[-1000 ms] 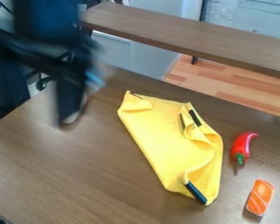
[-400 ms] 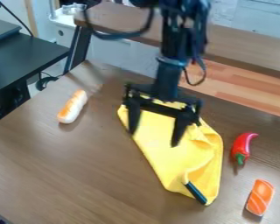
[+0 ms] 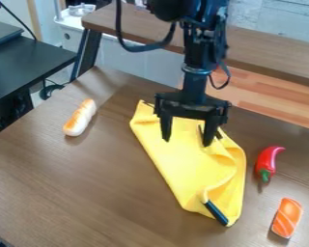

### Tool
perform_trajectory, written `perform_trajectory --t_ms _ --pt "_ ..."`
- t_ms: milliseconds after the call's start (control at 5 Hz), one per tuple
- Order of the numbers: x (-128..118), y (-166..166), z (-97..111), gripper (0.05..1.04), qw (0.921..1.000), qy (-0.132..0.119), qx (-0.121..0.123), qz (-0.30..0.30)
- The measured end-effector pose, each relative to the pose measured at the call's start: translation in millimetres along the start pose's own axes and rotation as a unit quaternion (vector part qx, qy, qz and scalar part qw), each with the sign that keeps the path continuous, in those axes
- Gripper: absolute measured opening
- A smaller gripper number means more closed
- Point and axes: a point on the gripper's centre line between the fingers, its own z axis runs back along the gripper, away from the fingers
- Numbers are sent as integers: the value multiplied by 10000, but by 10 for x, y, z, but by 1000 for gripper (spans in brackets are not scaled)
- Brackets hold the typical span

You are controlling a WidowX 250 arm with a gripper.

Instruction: Unfold cloth from top right to bottom left

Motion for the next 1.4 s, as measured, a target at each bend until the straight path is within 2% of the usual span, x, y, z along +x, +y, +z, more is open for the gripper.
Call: perform_trajectory --t_ms 400,600,800,1000,1400 --pt "440 62 -90 1000 9971 -670 -357 52" --pt "634 51 -229 1000 9962 -793 -285 233" --pt "785 85 -271 1000 9950 -847 -369 390" --pt "889 115 -433 1000 9959 -615 -520 400" --pt "917 42 -542 1000 9962 -441 -538 532"
